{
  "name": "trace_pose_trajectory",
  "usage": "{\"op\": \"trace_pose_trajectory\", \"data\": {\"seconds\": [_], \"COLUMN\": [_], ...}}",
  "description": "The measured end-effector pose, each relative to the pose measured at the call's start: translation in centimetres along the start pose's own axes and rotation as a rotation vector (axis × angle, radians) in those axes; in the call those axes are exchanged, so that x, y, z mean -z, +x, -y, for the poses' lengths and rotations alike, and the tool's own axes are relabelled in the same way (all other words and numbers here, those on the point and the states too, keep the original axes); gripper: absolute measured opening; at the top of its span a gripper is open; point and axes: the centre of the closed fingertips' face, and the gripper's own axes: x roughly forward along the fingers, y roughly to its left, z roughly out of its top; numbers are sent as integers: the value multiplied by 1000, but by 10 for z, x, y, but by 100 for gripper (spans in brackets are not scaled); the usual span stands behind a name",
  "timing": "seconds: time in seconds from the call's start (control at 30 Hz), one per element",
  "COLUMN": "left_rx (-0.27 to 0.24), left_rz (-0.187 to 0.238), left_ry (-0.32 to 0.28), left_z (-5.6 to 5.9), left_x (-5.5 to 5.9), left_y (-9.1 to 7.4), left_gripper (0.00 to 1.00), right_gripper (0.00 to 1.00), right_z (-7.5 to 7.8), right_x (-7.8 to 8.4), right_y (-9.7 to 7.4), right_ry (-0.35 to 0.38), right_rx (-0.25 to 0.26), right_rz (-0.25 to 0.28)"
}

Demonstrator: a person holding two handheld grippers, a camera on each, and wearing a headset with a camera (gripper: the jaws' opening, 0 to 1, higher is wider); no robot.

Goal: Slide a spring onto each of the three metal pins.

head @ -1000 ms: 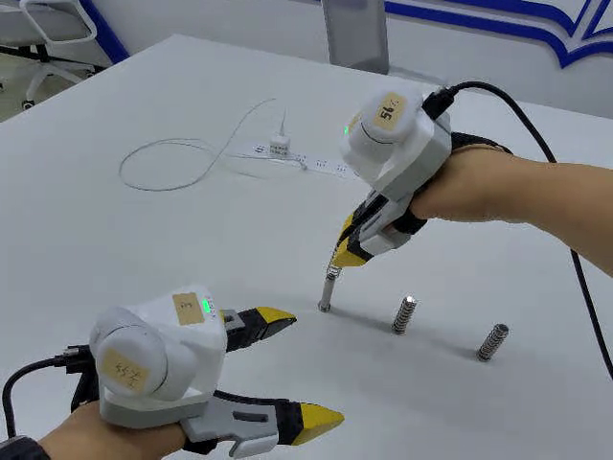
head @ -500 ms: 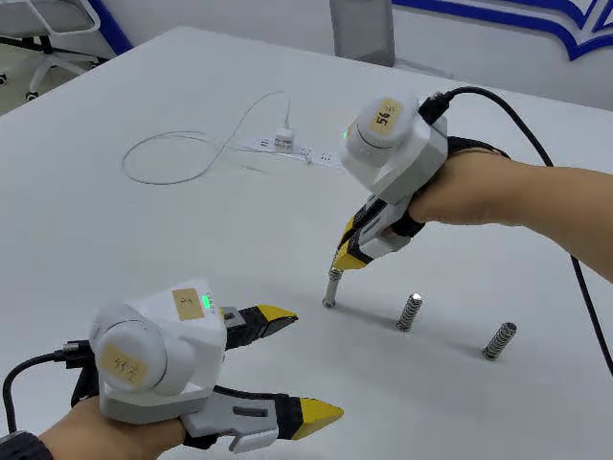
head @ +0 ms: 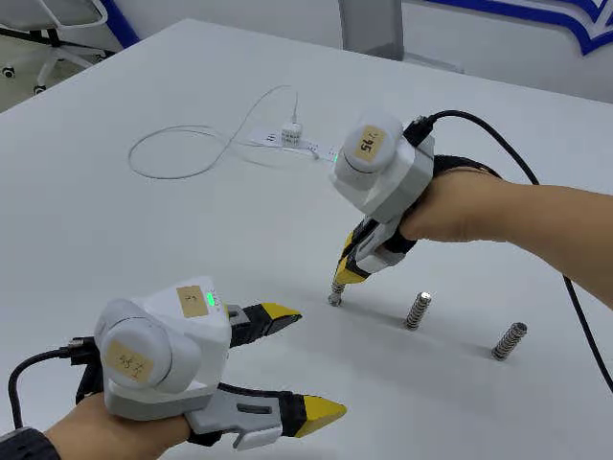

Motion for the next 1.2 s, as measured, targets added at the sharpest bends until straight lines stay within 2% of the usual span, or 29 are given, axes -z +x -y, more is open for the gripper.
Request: {"op": "trace_pose_trajectory", "data": {"seconds": [0.47,0.67,0.8,1.03,1.2], "left_rx": [-2,-3,-5,-4,-7], "left_rz": [-7,-8,-8,-7,-7], "left_ry": [-5,-4,-1,5,8], "left_z": [-1,-1,-1,0,-1], "left_x": [2,2,1,-2,-3], "left_y": [1,0,0,1,0], "left_gripper": [63,63,63,63,64], "right_gripper": [12,12,19,22,27], "right_z": [-12,-10,-9,-9,-5], "right_x": [5,8,8,12,16], "right_y": [12,17,17,9,0], "right_ry": [7,3,2,13,26], "right_rx": [-34,-33,-28,-19,9], "right_rz": [-16,-20,-10,7,37]}}
